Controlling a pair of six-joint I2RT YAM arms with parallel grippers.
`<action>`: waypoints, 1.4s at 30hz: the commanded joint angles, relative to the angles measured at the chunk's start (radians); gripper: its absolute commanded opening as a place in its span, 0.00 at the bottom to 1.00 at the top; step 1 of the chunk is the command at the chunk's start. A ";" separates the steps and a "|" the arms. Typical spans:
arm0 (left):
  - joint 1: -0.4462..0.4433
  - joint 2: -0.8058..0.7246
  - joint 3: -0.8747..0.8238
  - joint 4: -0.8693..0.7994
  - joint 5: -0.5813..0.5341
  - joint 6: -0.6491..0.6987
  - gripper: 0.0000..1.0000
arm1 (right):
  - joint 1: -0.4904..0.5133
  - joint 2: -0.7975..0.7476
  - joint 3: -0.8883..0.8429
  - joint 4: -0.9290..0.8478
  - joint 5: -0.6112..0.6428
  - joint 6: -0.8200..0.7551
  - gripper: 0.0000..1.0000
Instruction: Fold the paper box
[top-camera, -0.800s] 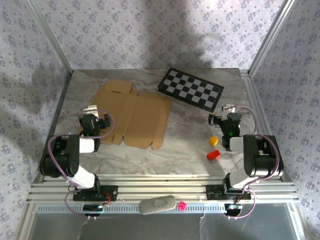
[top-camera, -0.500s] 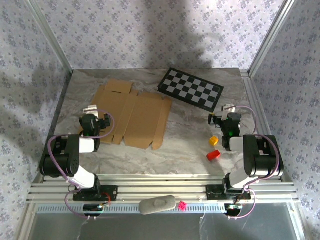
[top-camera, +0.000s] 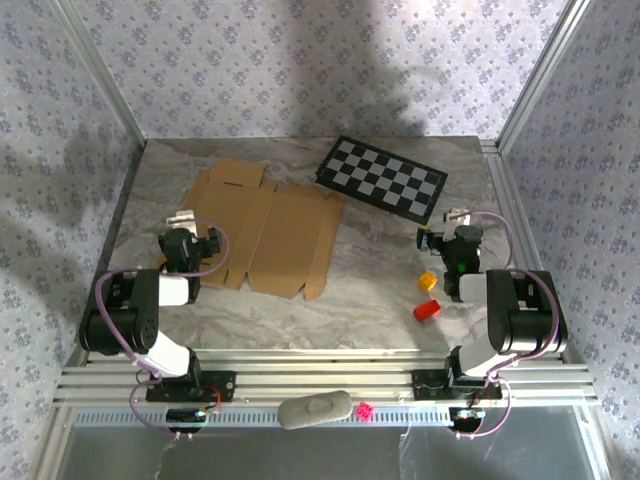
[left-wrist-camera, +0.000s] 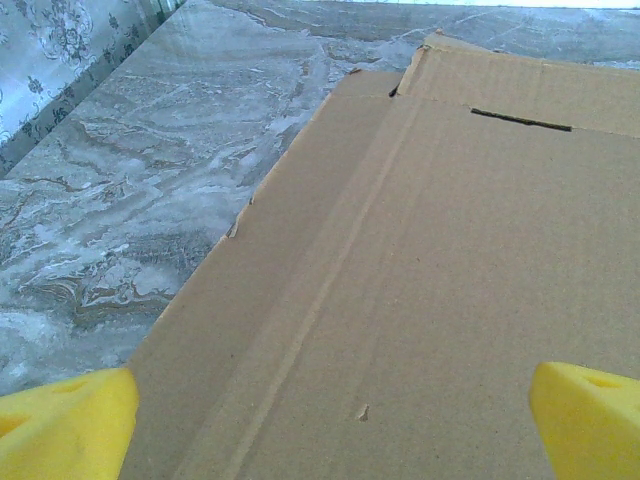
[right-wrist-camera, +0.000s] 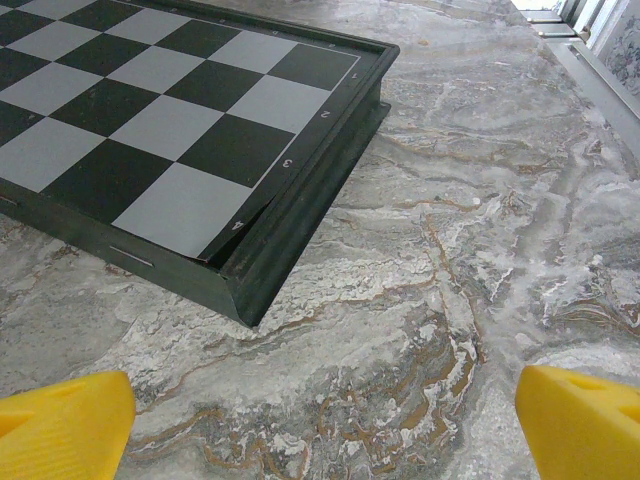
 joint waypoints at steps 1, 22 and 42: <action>-0.001 0.006 0.020 0.012 0.009 0.013 1.00 | -0.001 0.008 0.011 0.002 0.003 -0.012 1.00; -0.004 -0.006 -0.043 0.119 -0.039 -0.007 1.00 | -0.002 -0.040 0.013 -0.035 -0.033 -0.022 1.00; 0.064 -0.347 0.711 -1.346 0.271 -0.893 0.83 | 0.083 -0.268 1.095 -1.447 0.072 0.564 1.00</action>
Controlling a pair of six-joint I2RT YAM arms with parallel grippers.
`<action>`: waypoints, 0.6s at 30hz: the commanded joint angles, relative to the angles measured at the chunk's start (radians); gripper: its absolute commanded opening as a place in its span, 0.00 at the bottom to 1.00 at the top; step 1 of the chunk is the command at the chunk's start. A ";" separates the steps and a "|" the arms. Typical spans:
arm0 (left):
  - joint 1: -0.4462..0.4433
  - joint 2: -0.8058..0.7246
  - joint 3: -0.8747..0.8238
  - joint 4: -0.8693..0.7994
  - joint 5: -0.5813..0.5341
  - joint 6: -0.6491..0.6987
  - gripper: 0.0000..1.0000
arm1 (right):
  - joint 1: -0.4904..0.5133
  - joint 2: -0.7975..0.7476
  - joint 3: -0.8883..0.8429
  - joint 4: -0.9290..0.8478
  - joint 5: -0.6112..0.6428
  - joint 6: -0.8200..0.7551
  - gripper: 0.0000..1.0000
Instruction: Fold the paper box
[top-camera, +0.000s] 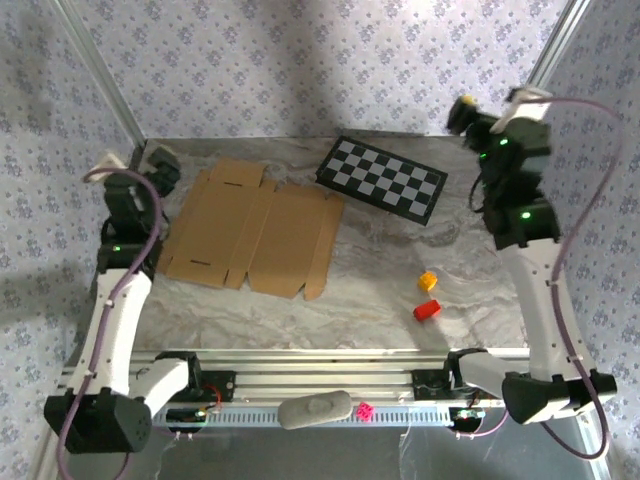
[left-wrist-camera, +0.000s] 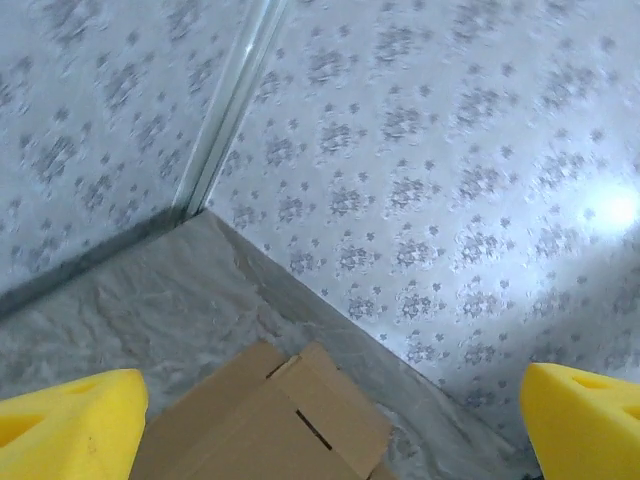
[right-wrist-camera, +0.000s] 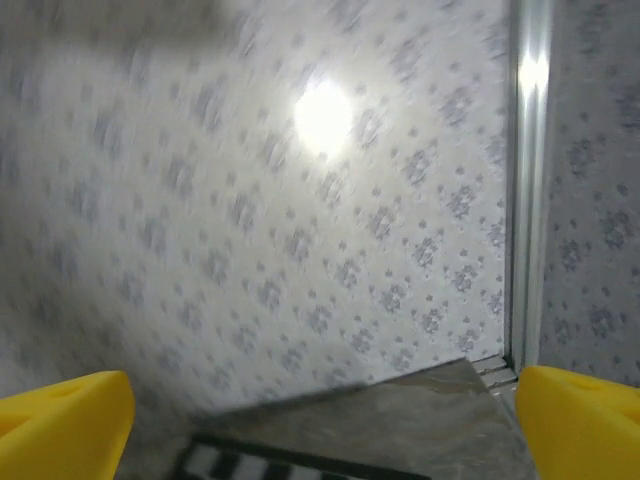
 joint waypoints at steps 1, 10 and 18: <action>0.038 0.209 0.090 -0.430 0.371 -0.237 0.76 | -0.012 0.073 -0.045 -0.360 -0.207 0.255 0.99; 0.008 0.520 0.062 -0.522 0.566 -0.150 0.38 | 0.440 0.255 -0.213 -0.380 -0.320 0.376 0.67; -0.041 0.779 0.060 -0.484 0.517 -0.114 0.24 | 0.501 0.535 -0.214 -0.307 -0.480 0.407 0.56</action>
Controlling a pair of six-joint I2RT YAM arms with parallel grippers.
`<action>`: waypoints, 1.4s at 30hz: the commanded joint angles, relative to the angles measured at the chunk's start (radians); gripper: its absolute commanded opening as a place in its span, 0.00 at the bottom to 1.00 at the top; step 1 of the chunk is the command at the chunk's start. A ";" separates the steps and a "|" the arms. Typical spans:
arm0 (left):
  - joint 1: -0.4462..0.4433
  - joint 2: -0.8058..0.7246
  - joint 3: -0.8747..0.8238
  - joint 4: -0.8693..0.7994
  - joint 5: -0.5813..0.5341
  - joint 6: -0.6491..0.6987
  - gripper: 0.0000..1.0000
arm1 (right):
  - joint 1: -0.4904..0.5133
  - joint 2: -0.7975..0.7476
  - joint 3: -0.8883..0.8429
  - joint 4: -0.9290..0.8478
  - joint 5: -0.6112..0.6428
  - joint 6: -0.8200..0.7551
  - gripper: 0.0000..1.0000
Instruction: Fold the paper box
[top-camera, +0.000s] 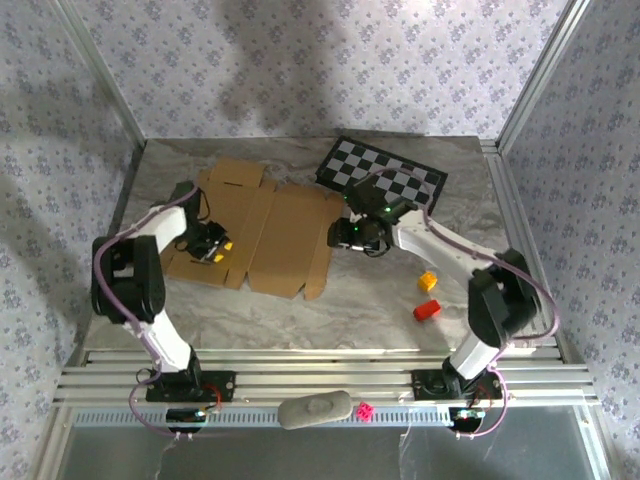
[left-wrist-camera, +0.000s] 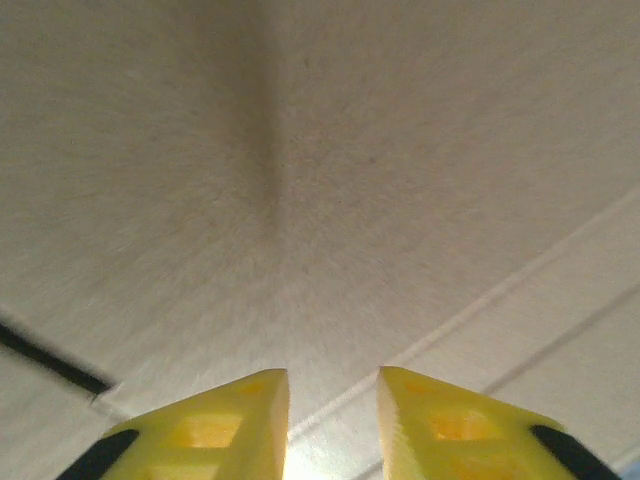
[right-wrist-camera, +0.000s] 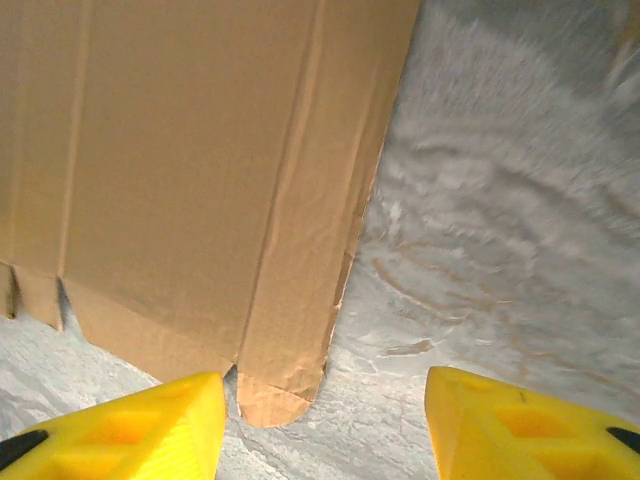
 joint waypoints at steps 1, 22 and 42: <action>-0.007 0.076 0.001 -0.022 0.001 0.017 0.22 | -0.027 0.070 0.019 0.044 -0.088 0.038 0.56; -0.171 -0.063 0.121 -0.135 -0.034 0.025 0.26 | -0.085 0.299 -0.057 0.294 -0.357 0.084 0.56; -0.209 0.082 -0.076 0.050 -0.024 0.037 0.14 | -0.058 0.294 -0.095 0.520 -0.530 0.222 0.46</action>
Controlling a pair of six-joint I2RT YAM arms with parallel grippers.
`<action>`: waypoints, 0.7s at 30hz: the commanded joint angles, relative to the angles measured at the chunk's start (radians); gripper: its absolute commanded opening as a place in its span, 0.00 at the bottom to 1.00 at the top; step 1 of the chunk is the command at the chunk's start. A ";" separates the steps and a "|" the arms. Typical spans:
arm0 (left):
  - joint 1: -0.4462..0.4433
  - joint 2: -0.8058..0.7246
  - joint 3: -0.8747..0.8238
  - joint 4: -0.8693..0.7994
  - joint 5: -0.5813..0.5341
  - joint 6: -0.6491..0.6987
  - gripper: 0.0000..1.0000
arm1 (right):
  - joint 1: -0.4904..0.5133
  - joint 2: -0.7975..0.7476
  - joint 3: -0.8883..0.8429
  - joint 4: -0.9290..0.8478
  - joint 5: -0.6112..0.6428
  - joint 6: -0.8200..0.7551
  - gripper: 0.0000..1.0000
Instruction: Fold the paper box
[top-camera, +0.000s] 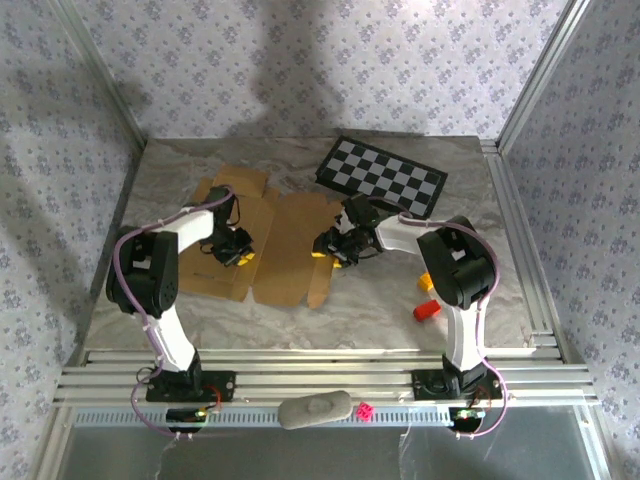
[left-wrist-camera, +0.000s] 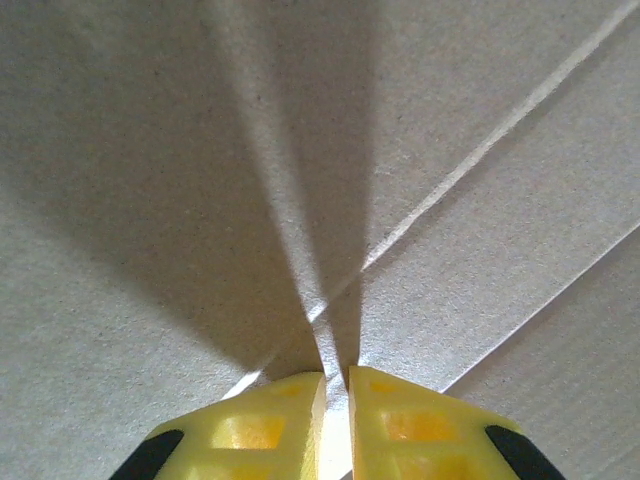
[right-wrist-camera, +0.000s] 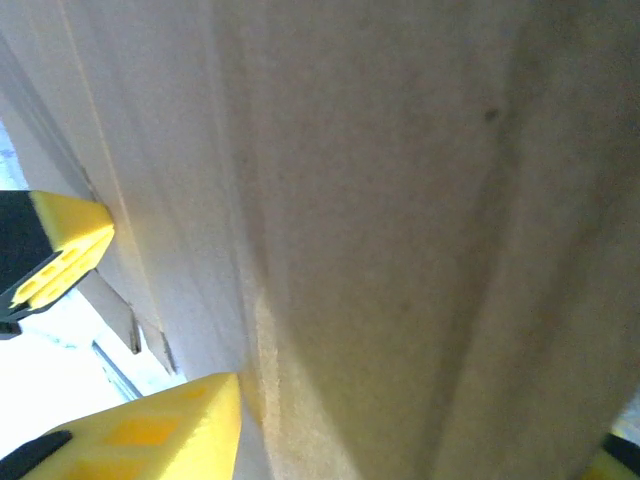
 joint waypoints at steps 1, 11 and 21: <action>-0.020 0.040 -0.065 -0.009 0.000 -0.003 0.15 | 0.017 -0.007 0.010 0.047 -0.044 0.031 0.43; -0.021 -0.262 0.082 -0.164 -0.145 -0.024 0.40 | 0.052 -0.213 0.237 -0.395 0.382 -0.260 0.00; 0.066 -0.531 0.222 -0.165 -0.160 -0.123 0.56 | -0.079 -0.534 0.303 -0.267 0.198 -0.219 0.00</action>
